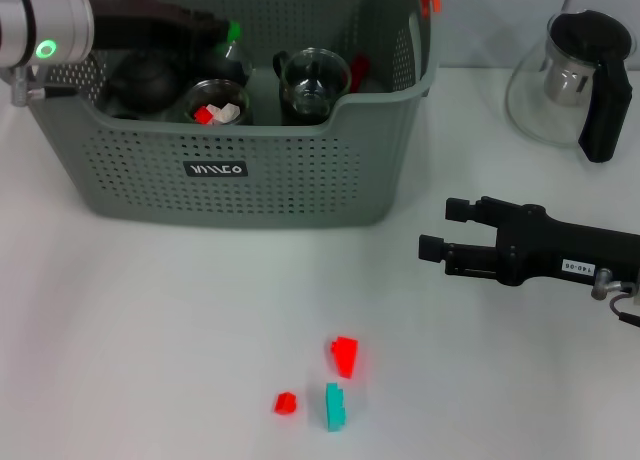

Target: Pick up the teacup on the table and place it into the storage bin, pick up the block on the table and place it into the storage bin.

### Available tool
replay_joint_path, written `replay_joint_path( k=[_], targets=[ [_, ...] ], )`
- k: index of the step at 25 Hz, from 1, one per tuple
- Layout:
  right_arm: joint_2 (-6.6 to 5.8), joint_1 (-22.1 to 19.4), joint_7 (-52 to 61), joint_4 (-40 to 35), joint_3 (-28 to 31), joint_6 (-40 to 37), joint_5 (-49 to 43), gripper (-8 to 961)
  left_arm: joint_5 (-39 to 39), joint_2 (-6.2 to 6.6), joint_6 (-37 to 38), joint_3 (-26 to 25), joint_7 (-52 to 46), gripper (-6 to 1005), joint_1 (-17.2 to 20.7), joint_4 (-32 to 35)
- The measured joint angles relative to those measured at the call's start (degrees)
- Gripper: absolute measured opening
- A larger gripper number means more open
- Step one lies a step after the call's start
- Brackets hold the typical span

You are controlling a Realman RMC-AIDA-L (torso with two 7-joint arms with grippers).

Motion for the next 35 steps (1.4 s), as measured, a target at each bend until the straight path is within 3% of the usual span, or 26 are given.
replay_joint_path(
  k=[3,12,15,17,20,24,27,35],
  targets=[
    [-0.01,0.0,0.0,0.0,0.0,-0.1,0.0,927,1.5,0.06,-1.0,0.4,-4.5,302,-0.3,-0.1],
    [-0.03,0.0,0.0,-0.1,-0.2,-0.3,0.0,927,-0.1,-0.72,-0.2,0.3,-4.4,321,0.8,1.5],
    [-0.03,0.0,0.0,0.1,-0.1,-0.3,0.0,927,-9.9,-2.07,3.5,-2.7,1.9,461,4.3,3.5],
    [-0.04,-0.2,0.0,0.1,0.0,-0.3,0.0,927,-23.6,-2.60,9.8,-5.9,12.2,555,8.0,1.3],
    [-0.03,-0.3,-0.1,0.1,0.0,0.0,0.0,927,-44.2,-1.73,23.5,-11.6,23.0,598,10.4,-9.1],
    [-0.06,-0.1,-0.1,0.1,0.0,0.0,0.0,927,-53.6,0.20,37.1,-21.4,29.1,641,10.0,-23.6],
    [-0.07,0.0,-0.1,0.1,0.0,0.0,0.0,927,-50.4,0.36,40.3,-24.1,32.5,643,11.3,-27.3],
    [-0.04,-0.1,0.0,0.3,-0.1,-0.1,-0.3,927,-26.6,-1.24,39.5,-25.2,48.7,637,16.8,-23.3]
  ],
)
